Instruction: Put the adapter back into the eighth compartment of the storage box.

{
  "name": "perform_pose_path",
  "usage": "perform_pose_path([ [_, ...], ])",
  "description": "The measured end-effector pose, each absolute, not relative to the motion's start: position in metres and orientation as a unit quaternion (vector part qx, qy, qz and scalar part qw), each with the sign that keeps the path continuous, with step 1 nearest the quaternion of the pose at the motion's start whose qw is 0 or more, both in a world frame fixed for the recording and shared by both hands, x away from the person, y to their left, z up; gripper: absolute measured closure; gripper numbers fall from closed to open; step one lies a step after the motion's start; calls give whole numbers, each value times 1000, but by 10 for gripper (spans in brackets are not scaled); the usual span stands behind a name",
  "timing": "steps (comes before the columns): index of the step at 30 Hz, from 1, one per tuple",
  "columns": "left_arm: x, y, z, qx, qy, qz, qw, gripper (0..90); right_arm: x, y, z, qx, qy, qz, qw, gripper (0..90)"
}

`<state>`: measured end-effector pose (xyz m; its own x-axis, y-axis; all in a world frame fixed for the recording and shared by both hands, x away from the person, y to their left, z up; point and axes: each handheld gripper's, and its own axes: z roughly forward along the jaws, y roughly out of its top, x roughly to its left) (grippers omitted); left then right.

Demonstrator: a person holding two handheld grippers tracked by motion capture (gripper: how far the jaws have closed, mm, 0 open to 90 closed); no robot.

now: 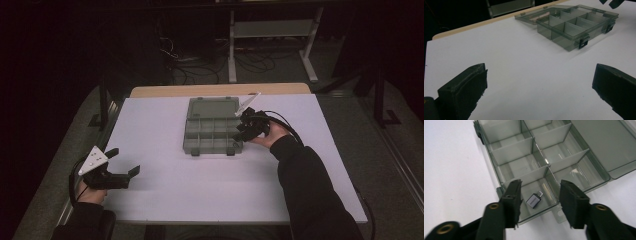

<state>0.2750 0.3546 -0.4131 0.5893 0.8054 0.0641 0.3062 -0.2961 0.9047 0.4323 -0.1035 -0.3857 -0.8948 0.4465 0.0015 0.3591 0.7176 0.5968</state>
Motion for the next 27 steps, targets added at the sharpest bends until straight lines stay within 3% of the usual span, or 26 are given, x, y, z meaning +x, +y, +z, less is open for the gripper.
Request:
perform_pose_path([
  [4,275,355,-413,760,366,267,466,0,430,-108,-381,231,917,314,80,369],
  [6,275,355,-413,760,366,267,466,0,429,-109,-380,234,915,318,82,369],
  [8,275,355,-413,759,367,267,468,0,426,-112,-380,238,912,322,88,297],
  [11,275,355,-413,759,367,267,468,0,425,-113,-380,239,912,321,89,282],
  [12,275,355,-413,759,367,267,468,0,423,-115,-379,246,908,326,92,204],
  [16,275,355,-413,758,367,267,468,0,421,-119,-377,253,903,334,97,130],
  [27,275,355,-413,757,369,267,469,0,413,-129,-374,266,891,356,93,57],
])
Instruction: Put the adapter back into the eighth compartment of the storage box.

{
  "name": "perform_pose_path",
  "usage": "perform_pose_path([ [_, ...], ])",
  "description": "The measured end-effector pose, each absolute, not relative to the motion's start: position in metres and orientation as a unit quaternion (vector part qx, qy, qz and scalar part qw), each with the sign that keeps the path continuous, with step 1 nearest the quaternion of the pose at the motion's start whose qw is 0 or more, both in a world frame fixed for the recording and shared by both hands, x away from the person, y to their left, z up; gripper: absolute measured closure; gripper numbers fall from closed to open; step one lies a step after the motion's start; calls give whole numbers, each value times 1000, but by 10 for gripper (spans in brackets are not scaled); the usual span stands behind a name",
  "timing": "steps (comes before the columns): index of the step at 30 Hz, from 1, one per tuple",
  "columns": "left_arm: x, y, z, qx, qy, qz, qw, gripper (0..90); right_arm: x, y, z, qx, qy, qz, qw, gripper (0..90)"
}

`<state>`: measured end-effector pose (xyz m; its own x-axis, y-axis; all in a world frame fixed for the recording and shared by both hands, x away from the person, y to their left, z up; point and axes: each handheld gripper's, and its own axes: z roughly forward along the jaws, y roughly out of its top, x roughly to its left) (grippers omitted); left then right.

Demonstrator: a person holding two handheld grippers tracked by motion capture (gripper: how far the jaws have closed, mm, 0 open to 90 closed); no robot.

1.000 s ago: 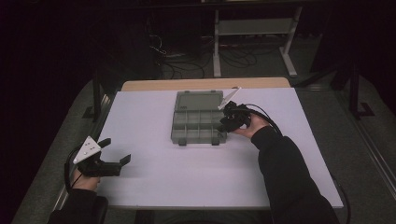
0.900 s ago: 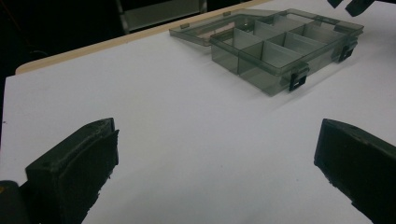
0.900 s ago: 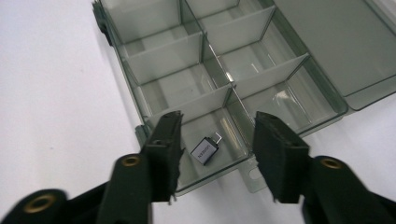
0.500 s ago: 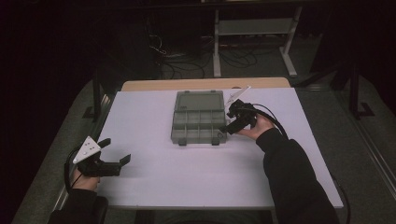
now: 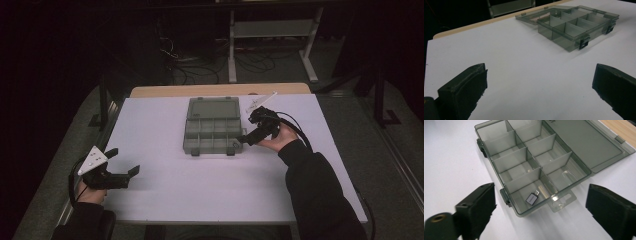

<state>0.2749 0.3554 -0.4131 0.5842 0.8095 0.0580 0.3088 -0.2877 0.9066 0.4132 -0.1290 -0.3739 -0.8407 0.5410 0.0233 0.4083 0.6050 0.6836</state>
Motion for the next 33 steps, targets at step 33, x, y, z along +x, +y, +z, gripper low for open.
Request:
perform_pose_path([
  [33,275,355,-413,758,369,267,467,0,387,-163,-379,287,871,388,98,0],
])
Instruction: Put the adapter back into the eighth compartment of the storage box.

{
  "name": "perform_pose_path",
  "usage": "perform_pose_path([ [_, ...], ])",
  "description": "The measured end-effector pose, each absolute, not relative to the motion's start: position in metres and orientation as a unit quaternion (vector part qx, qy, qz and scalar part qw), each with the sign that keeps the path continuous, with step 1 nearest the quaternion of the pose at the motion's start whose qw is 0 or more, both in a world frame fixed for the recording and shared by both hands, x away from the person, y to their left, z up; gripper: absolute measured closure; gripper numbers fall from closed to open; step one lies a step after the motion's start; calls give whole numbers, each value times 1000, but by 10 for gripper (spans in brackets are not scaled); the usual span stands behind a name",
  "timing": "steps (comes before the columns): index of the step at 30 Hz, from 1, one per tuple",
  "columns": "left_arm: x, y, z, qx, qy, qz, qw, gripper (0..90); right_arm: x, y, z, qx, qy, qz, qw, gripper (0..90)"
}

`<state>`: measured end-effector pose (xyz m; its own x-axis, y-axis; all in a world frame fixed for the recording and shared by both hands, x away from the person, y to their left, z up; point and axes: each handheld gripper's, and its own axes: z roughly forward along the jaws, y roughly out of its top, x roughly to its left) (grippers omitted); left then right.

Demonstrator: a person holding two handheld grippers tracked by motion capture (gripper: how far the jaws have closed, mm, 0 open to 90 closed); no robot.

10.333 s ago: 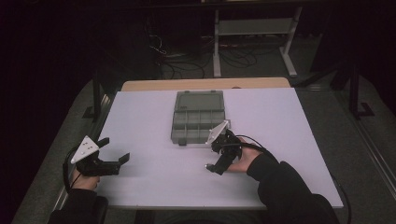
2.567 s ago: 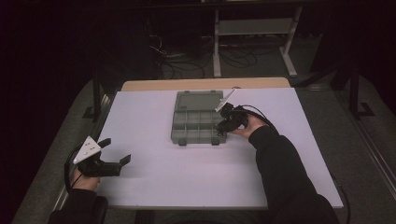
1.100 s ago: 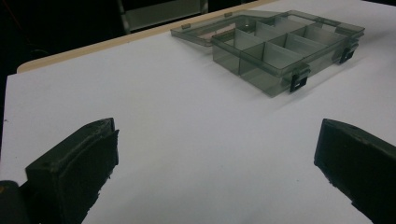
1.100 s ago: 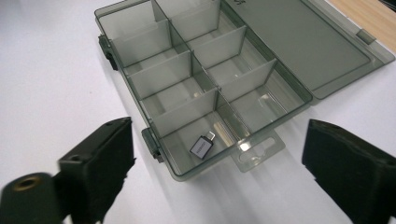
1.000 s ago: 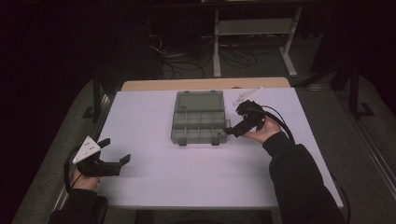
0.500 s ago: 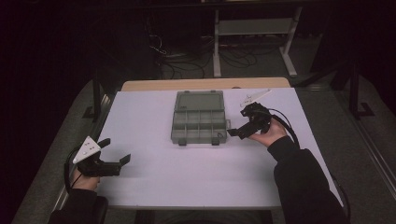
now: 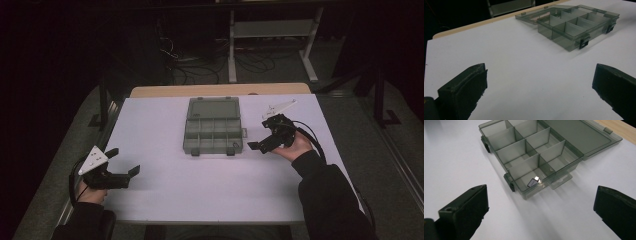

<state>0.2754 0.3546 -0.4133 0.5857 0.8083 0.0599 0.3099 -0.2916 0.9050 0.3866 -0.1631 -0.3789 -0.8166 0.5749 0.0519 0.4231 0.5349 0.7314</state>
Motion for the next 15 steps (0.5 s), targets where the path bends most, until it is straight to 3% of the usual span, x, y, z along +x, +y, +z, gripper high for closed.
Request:
perform_pose_path([
  [15,276,354,-413,759,369,266,466,0,373,-182,-380,297,861,398,112,0],
])
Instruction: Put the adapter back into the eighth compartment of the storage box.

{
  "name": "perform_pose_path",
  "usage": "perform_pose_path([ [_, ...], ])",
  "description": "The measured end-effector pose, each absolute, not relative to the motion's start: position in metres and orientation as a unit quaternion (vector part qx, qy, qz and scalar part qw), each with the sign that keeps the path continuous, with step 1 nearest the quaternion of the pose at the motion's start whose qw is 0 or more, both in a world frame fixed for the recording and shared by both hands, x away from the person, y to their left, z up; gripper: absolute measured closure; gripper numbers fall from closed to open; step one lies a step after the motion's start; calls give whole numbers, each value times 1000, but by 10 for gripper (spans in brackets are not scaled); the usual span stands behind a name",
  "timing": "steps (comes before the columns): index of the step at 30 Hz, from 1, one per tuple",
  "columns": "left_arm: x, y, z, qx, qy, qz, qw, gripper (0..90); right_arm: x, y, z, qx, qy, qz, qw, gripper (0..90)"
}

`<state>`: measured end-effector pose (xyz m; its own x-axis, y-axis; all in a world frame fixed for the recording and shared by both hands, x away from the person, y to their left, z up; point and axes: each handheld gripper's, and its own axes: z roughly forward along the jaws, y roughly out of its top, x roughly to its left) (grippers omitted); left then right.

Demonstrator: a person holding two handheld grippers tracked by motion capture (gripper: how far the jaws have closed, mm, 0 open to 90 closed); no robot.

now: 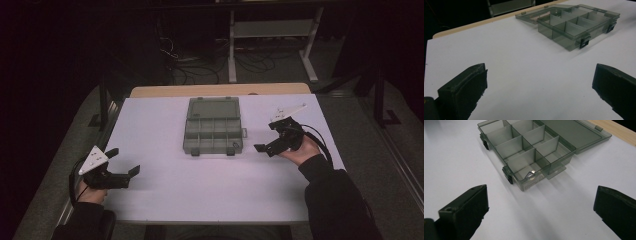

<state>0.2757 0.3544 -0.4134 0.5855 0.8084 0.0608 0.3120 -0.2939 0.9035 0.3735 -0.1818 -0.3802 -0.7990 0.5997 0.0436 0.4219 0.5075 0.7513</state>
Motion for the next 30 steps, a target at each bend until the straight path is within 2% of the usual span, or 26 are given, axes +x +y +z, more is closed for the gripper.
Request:
perform_pose_path([
  [30,276,355,-413,757,371,268,467,0,333,-230,-403,353,823,424,138,0],
])
